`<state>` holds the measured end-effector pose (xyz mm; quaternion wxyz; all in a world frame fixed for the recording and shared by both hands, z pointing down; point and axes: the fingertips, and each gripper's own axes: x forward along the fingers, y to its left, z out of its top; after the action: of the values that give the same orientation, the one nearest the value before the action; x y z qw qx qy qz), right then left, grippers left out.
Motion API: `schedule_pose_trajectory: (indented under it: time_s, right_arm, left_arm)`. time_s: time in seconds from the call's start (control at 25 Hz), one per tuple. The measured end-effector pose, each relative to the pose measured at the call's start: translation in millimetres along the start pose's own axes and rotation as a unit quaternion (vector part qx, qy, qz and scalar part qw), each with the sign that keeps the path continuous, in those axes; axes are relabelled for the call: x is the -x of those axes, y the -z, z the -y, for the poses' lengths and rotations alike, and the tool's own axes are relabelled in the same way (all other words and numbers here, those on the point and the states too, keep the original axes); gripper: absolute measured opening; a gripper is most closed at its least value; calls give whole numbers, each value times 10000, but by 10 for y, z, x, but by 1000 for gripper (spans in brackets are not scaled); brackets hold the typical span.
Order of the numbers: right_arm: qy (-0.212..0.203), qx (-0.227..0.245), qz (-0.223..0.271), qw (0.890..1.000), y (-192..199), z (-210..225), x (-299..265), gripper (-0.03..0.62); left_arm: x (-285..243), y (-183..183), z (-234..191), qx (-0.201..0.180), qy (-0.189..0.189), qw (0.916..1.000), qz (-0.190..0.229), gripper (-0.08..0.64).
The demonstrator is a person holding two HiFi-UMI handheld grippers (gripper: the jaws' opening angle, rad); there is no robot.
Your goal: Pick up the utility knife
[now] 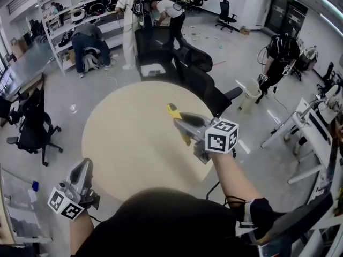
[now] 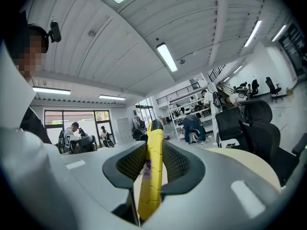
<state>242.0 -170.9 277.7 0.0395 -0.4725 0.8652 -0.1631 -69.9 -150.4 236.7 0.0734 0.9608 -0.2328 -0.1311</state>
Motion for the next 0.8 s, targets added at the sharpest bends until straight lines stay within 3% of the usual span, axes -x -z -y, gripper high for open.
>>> schedule_pose_trajectory:
  time_s: [0.44, 0.8]
  right_arm:
    - [77, 142, -32, 9999, 6, -129, -210, 123]
    - [123, 175, -29, 9998, -93, -40, -124, 122]
  left_arm:
    - [155, -9, -252, 69, 74, 9999, 114, -8]
    - [16, -41, -199, 67, 124, 9998, 107, -8]
